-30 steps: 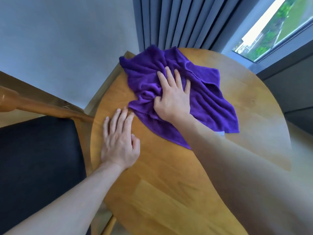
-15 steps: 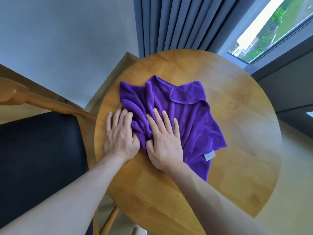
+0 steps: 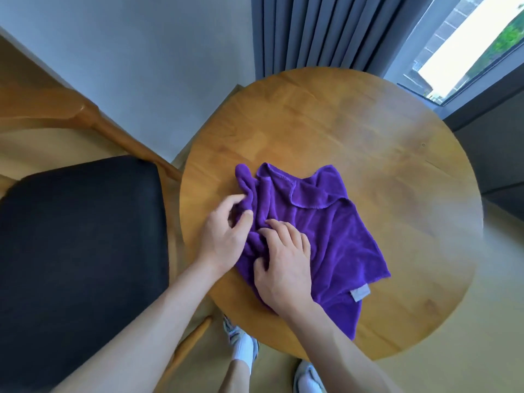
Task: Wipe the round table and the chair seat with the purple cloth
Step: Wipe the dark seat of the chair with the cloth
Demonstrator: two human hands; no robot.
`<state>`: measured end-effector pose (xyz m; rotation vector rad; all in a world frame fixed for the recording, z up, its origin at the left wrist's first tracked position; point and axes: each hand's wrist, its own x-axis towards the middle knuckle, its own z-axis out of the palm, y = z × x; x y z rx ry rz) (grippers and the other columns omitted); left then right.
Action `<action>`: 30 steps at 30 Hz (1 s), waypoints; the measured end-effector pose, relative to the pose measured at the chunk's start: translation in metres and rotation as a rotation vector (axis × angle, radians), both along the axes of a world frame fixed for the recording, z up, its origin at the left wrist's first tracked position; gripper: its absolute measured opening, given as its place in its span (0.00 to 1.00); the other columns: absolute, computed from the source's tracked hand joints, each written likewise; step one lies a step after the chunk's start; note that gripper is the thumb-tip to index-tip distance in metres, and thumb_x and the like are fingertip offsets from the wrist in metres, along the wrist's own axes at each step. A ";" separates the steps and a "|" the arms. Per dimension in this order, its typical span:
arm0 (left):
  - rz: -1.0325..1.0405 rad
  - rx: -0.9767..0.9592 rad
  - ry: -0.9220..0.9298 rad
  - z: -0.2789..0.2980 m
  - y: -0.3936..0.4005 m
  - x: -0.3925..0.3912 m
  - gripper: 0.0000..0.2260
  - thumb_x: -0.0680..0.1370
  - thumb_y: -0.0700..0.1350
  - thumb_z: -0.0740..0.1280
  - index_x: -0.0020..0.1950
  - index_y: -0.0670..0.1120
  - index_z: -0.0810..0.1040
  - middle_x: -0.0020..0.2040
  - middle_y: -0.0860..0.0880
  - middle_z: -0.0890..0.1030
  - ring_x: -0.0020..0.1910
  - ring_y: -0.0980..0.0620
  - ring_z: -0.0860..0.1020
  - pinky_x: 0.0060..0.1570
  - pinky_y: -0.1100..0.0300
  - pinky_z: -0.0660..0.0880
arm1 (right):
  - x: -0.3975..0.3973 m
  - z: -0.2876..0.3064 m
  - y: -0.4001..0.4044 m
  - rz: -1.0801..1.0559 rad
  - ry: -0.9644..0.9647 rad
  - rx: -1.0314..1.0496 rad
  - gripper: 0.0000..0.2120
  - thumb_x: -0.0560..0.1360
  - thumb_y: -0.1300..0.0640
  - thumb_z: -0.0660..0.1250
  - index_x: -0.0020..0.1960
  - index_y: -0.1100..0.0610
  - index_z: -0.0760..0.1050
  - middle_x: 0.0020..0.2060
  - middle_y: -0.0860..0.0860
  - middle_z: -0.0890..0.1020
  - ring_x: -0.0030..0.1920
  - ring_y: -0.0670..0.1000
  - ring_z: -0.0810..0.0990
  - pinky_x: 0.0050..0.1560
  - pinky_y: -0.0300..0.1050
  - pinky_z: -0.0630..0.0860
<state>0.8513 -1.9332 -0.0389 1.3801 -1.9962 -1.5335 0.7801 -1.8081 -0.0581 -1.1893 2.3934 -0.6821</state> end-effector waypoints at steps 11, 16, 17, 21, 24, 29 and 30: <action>0.724 0.835 0.202 0.059 0.103 0.078 0.08 0.79 0.41 0.72 0.56 0.40 0.82 0.50 0.40 0.87 0.45 0.43 0.87 0.39 0.52 0.83 | 0.041 0.045 0.083 0.283 -0.463 0.094 0.23 0.62 0.63 0.61 0.56 0.52 0.75 0.50 0.42 0.79 0.55 0.48 0.76 0.63 0.49 0.69; 0.621 0.833 0.388 0.107 0.108 0.117 0.12 0.83 0.44 0.65 0.64 0.45 0.82 0.59 0.43 0.85 0.57 0.46 0.85 0.49 0.53 0.82 | 0.066 0.089 0.078 0.292 -1.107 0.021 0.25 0.62 0.67 0.58 0.57 0.56 0.75 0.50 0.49 0.82 0.50 0.50 0.80 0.47 0.44 0.76; 0.604 0.818 0.419 0.115 0.106 0.126 0.12 0.83 0.43 0.64 0.64 0.45 0.82 0.60 0.42 0.85 0.58 0.45 0.85 0.50 0.52 0.83 | 0.070 0.094 0.074 0.298 -1.231 0.005 0.28 0.62 0.66 0.58 0.61 0.57 0.75 0.55 0.52 0.82 0.54 0.52 0.80 0.46 0.46 0.77; 0.511 0.797 0.520 0.136 0.092 0.163 0.14 0.85 0.42 0.60 0.66 0.41 0.80 0.62 0.37 0.83 0.61 0.38 0.82 0.53 0.50 0.82 | 0.095 0.098 0.049 0.210 -1.518 -0.109 0.42 0.65 0.63 0.62 0.76 0.40 0.64 0.67 0.46 0.79 0.61 0.54 0.80 0.56 0.53 0.78; 0.473 0.776 0.556 0.136 0.080 0.191 0.14 0.85 0.42 0.60 0.66 0.41 0.80 0.62 0.36 0.82 0.62 0.36 0.81 0.60 0.46 0.80 | 0.123 0.094 0.019 0.238 -1.368 -0.148 0.43 0.73 0.70 0.62 0.78 0.35 0.60 0.65 0.46 0.81 0.63 0.53 0.80 0.61 0.54 0.78; 0.532 0.644 0.561 0.119 0.041 0.269 0.13 0.85 0.45 0.61 0.58 0.40 0.83 0.55 0.38 0.84 0.54 0.43 0.83 0.54 0.49 0.81 | 0.194 0.092 -0.027 0.412 -0.770 -0.129 0.17 0.70 0.59 0.67 0.57 0.49 0.83 0.69 0.41 0.74 0.73 0.46 0.69 0.72 0.50 0.66; 0.581 0.590 0.523 0.116 0.033 0.288 0.12 0.84 0.45 0.62 0.55 0.41 0.84 0.53 0.39 0.85 0.52 0.44 0.84 0.51 0.52 0.82 | 0.205 0.092 -0.032 0.408 -0.657 -0.115 0.12 0.70 0.56 0.69 0.53 0.52 0.83 0.69 0.41 0.74 0.73 0.44 0.68 0.73 0.51 0.65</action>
